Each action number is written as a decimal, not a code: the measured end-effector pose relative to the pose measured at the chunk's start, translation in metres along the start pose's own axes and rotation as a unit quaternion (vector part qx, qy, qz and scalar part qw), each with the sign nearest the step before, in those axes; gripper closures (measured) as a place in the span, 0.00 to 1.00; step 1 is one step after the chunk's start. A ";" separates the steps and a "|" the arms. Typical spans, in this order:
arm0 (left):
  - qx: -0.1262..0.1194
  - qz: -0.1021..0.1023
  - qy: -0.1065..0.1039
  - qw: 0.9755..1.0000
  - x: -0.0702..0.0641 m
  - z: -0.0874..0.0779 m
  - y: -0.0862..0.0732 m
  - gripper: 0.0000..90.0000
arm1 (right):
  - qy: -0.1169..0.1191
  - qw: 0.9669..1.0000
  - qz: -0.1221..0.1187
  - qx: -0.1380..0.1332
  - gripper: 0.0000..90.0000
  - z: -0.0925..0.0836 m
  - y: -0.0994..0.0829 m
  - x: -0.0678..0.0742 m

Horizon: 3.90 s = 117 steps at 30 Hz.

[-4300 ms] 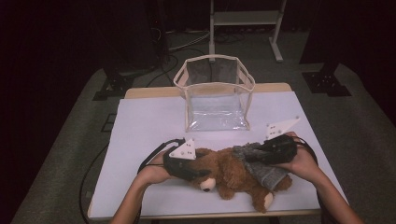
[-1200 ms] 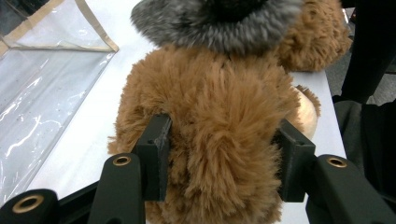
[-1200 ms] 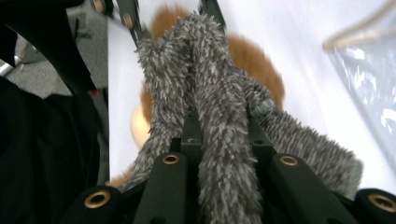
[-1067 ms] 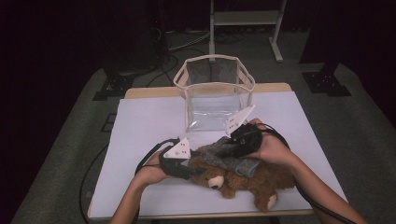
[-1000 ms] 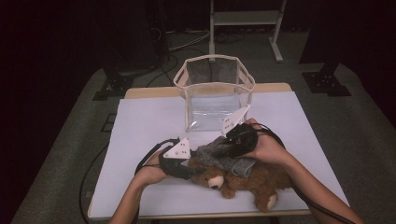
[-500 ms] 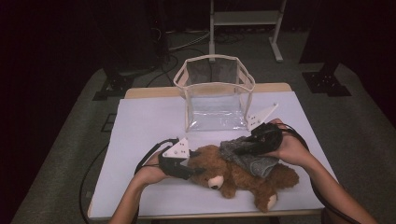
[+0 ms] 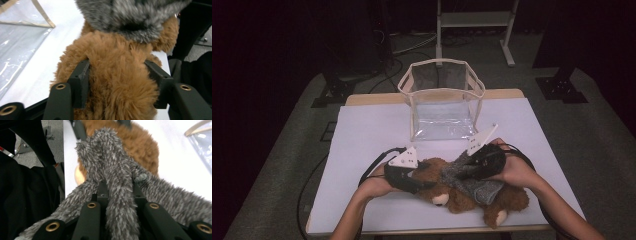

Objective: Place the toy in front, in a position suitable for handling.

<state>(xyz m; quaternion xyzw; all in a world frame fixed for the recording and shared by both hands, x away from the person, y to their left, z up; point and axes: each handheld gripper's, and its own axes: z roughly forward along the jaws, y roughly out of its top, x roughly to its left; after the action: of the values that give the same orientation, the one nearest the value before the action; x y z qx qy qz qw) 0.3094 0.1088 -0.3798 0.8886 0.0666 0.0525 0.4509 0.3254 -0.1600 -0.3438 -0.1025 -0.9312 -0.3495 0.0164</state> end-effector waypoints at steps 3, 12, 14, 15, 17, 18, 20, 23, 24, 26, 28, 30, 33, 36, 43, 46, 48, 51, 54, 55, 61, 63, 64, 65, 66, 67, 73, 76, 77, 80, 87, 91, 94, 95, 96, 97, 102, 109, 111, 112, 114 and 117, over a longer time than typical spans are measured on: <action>0.006 0.003 -0.001 1.000 -0.001 0.000 -0.001 0.50 | -0.001 1.000 -0.004 -0.005 0.83 0.000 0.012 -0.002; 0.007 0.008 -0.005 1.000 -0.002 -0.001 -0.003 0.50 | -0.022 0.999 0.029 -0.018 0.82 -0.023 -0.011 -0.019; 0.006 0.007 -0.007 1.000 -0.002 -0.001 -0.002 0.50 | -0.028 0.998 0.045 -0.018 0.83 -0.028 -0.027 -0.020; 0.006 0.008 -0.007 1.000 -0.002 -0.002 -0.001 0.49 | -0.024 0.998 0.052 -0.024 0.83 -0.028 -0.034 -0.019; 0.006 0.010 -0.003 1.000 -0.002 -0.004 0.005 0.44 | -0.024 0.998 0.055 -0.034 0.83 -0.028 -0.042 -0.013; 0.006 0.015 0.000 1.000 -0.003 -0.005 0.008 0.43 | -0.026 0.998 0.052 -0.036 0.83 -0.027 -0.044 -0.009; 0.002 0.018 -0.003 1.000 -0.004 -0.006 0.012 0.42 | -0.028 0.998 0.044 -0.034 0.83 -0.025 -0.045 -0.003; 0.011 0.020 -0.011 1.000 -0.006 -0.003 0.011 0.45 | -0.027 0.999 0.035 -0.020 0.83 -0.025 -0.041 -0.001; 0.014 0.020 -0.015 1.000 -0.007 -0.001 0.010 0.47 | -0.026 0.999 0.031 -0.013 0.83 -0.025 -0.038 -0.001; 0.019 0.019 -0.019 0.999 -0.008 0.001 0.007 0.49 | -0.029 0.999 0.022 -0.006 0.83 -0.025 -0.029 0.000; 0.021 0.022 -0.025 0.999 -0.009 0.001 0.006 0.50 | -0.030 0.999 0.010 -0.008 0.83 -0.024 -0.018 0.001; 0.023 0.027 -0.029 0.999 -0.010 0.001 0.005 0.50 | -0.022 1.000 -0.003 -0.009 0.83 -0.017 -0.005 0.003; 0.027 0.031 -0.033 0.999 -0.012 0.001 0.004 0.50 | -0.014 1.000 -0.016 -0.010 0.83 -0.001 0.014 0.005; 0.023 0.028 -0.034 0.999 -0.012 0.000 0.001 0.50 | -0.008 1.000 -0.022 -0.005 0.82 0.009 0.020 0.005; 0.014 0.022 -0.025 0.999 -0.010 0.000 0.002 0.49 | -0.011 1.000 0.011 -0.019 0.82 -0.007 -0.015 0.000; 0.012 0.020 -0.022 0.999 -0.010 0.002 0.003 0.48 | -0.015 0.999 0.024 -0.025 0.82 -0.019 -0.029 0.000; 0.014 0.021 -0.022 0.999 -0.009 0.004 0.004 0.48 | -0.021 0.999 0.026 -0.023 0.82 -0.023 -0.029 0.001; 0.016 0.022 -0.020 0.999 -0.009 0.005 0.004 0.47 | -0.029 0.999 0.009 -0.020 0.82 -0.019 -0.015 0.003; 0.014 0.022 -0.020 0.999 -0.008 0.005 0.003 0.47 | -0.018 0.999 -0.004 -0.027 0.82 -0.009 0.004 0.003; 0.013 0.021 -0.021 0.999 -0.008 0.005 0.003 0.47 | -0.013 0.999 -0.009 -0.029 0.82 -0.004 0.011 0.004; 0.012 0.022 -0.021 0.999 -0.008 0.003 0.000 0.47 | 0.002 1.000 -0.017 -0.013 0.82 0.019 0.023 0.005; 0.009 0.018 -0.024 1.000 -0.006 0.003 -0.002 0.47 | -0.009 1.000 -0.018 -0.006 0.82 0.015 0.016 0.002; 0.007 0.016 -0.024 1.000 -0.006 0.003 -0.002 0.47 | -0.012 1.000 -0.010 -0.005 0.82 0.012 0.011 0.002; 0.006 0.018 -0.025 1.000 -0.006 0.004 -0.001 0.47 | -0.012 1.000 -0.003 -0.007 0.82 0.008 0.006 0.000; 0.009 0.020 -0.024 0.999 -0.007 0.005 0.000 0.47 | -0.012 1.000 0.004 -0.009 0.82 0.003 0.001 -0.001; 0.012 0.022 -0.022 0.999 -0.007 0.005 0.001 0.47 | -0.016 1.000 0.004 -0.013 0.82 -0.002 -0.002 -0.003; 0.015 0.020 -0.023 0.999 -0.007 0.006 0.001 0.47 | -0.017 1.000 -0.017 -0.010 0.81 0.006 0.016 0.004; 0.016 0.020 -0.023 0.999 -0.007 0.004 -0.001 0.47 | -0.011 1.000 -0.027 -0.004 0.81 0.014 0.021 0.005; 0.015 0.020 -0.023 0.999 -0.007 0.004 -0.001 0.47 | -0.009 1.000 -0.024 -0.005 0.81 0.013 0.020 0.004; 0.012 0.018 -0.025 0.999 -0.006 0.004 -0.001 0.47 | -0.014 1.000 -0.008 -0.010 0.81 0.005 0.008 0.000; 0.013 0.016 -0.024 0.999 -0.006 0.004 -0.001 0.47 | -0.049 0.997 0.052 -0.037 0.81 -0.040 -0.048 -0.005; 0.013 0.012 -0.026 1.000 -0.006 0.003 0.000 0.46 | -0.058 0.994 0.081 -0.047 0.80 -0.056 -0.076 -0.003; 0.017 0.012 -0.025 0.999 -0.008 0.002 0.001 0.44 | -0.050 0.993 0.086 -0.062 0.81 -0.052 -0.085 -0.002; 0.020 0.014 -0.023 0.999 -0.008 0.002 0.002 0.43 | -0.049 0.993 0.084 -0.063 0.81 -0.049 -0.085 -0.001; 0.022 0.016 -0.020 0.999 -0.008 0.000 0.004 0.42 | -0.049 0.994 0.081 -0.063 0.81 -0.048 -0.085 -0.001; 0.022 0.016 -0.016 1.000 -0.008 -0.001 0.006 0.40 | -0.049 0.994 0.080 -0.063 0.81 -0.047 -0.085 0.000; 0.031 0.011 -0.007 0.999 -0.002 0.000 0.018 0.34 | -0.053 0.994 0.075 -0.055 0.81 -0.045 -0.083 0.003; 0.052 0.019 -0.018 0.998 -0.009 0.009 0.014 0.42 | -0.062 0.995 0.048 -0.059 0.81 -0.046 -0.063 0.005; 0.054 0.021 -0.019 0.998 -0.010 0.008 0.013 0.42 | -0.056 0.996 0.033 -0.061 0.81 -0.039 -0.047 0.004; 0.058 0.027 -0.020 0.998 -0.014 0.008 0.012 0.42 | -0.055 0.997 0.020 -0.057 0.81 -0.034 -0.039 0.003; 0.060 0.033 -0.020 0.997 -0.016 0.006 0.010 0.42 | -0.045 0.998 0.007 -0.053 0.81 -0.020 -0.023 0.003; 0.055 0.033 -0.021 0.998 -0.017 0.003 0.006 0.42 | -0.032 0.998 0.001 -0.048 0.81 -0.008 -0.014 0.003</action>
<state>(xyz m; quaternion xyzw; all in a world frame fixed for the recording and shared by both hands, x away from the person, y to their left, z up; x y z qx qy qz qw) 0.2934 0.0999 -0.3777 0.9145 0.0301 0.0451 0.4010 0.3195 -0.1752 -0.3465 -0.1151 -0.9133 -0.3902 -0.0177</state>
